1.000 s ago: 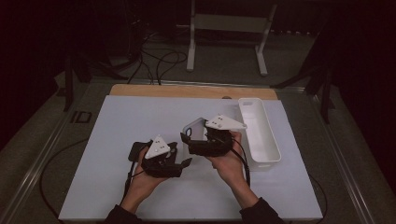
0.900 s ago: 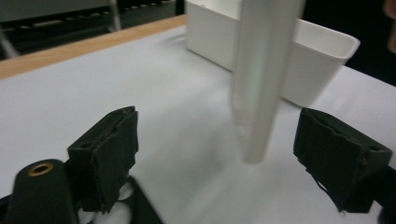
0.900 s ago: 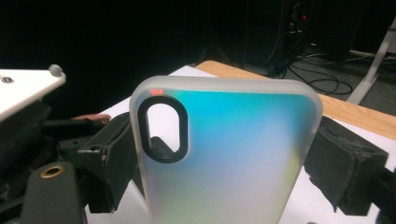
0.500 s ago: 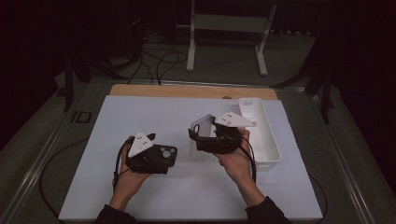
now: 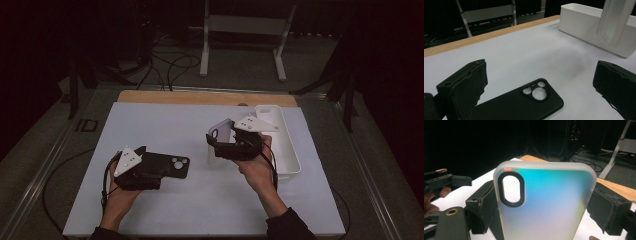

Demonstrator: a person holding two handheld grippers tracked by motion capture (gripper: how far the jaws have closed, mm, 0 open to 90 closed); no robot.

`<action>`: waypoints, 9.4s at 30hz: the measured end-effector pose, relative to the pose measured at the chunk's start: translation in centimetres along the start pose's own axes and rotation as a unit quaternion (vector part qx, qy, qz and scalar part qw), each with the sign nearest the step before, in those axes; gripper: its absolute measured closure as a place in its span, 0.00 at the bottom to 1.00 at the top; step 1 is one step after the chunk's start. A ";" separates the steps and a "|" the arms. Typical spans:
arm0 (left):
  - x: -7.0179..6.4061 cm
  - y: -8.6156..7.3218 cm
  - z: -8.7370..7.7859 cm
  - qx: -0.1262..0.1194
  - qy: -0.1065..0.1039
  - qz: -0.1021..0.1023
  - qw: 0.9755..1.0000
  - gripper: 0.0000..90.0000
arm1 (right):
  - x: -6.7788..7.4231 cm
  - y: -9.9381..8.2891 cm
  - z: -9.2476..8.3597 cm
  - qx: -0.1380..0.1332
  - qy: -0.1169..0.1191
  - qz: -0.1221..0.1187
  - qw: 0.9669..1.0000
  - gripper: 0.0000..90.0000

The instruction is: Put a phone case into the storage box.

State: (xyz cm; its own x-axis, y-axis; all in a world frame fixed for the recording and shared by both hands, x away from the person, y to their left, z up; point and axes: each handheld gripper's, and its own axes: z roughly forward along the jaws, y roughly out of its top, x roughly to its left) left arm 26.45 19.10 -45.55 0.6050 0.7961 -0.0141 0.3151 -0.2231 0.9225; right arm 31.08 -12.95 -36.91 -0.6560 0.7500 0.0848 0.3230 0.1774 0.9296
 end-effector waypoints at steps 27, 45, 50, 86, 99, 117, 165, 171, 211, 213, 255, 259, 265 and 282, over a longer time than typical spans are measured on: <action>1.4 -3.1 -1.8 0.005 0.042 0.004 0.999 0.00 | -4.3 1.0 -0.9 -0.010 -0.050 0.015 0.999 0.19; 1.8 -3.4 -2.5 0.004 0.058 -0.007 0.998 0.00 | -8.5 3.0 -1.0 -0.020 -0.085 0.039 0.995 0.19; 1.8 -3.4 -2.5 0.007 0.060 -0.005 0.998 0.00 | -9.2 3.2 -0.8 -0.018 -0.099 0.041 0.994 0.19; 1.8 -3.7 -2.4 0.009 0.061 -0.009 0.998 0.00 | -15.6 4.7 0.4 -0.012 -0.180 0.052 0.982 0.19; 1.8 -3.7 -2.5 0.007 0.062 -0.010 0.998 0.00 | -19.0 3.4 0.9 0.006 -0.227 0.094 0.969 0.18; 1.9 -3.8 -2.4 0.007 0.062 -0.008 0.998 0.00 | -21.4 0.7 3.5 0.060 -0.264 0.109 0.956 0.18; 1.9 -3.8 -2.5 0.007 0.062 -0.008 0.998 0.00 | -22.7 -2.1 6.9 0.124 -0.275 0.110 0.947 0.10; 1.9 -3.8 -2.5 0.007 0.063 -0.008 0.998 0.00 | -22.4 -1.7 6.0 0.113 -0.270 0.110 0.950 0.10; 1.8 -3.5 -2.5 0.007 0.062 -0.012 0.998 0.00 | -10.1 -5.5 -5.1 0.009 -0.095 0.023 0.995 0.09; 1.9 -3.4 -2.6 0.005 0.060 -0.014 0.998 0.00 | -9.6 -6.2 -5.7 0.002 -0.090 0.024 0.996 0.09; 3.4 -0.2 -2.1 0.027 0.056 -0.006 0.998 0.02 | -7.6 -13.4 -8.8 -0.035 -0.081 0.014 0.996 0.09; 3.9 0.3 -1.7 0.028 0.065 -0.012 0.997 0.07 | -7.7 -13.4 -8.8 -0.036 -0.081 0.015 0.996 0.09; 4.8 0.9 -0.5 0.039 0.068 -0.005 0.997 0.18 | -7.7 -13.4 -8.8 -0.035 -0.080 0.014 0.996 0.09; 8.5 -0.3 5.3 0.101 0.051 -0.032 0.993 0.88 | -7.6 -13.5 -8.7 -0.032 -0.078 0.016 0.996 0.09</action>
State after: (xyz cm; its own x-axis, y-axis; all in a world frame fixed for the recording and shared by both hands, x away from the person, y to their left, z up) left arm 35.34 22.95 -47.96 0.5042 0.8633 -0.0215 0.4967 -0.2695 0.8251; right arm 25.81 -26.61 -47.04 -0.5310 0.8451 0.0627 0.2947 0.1148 0.9487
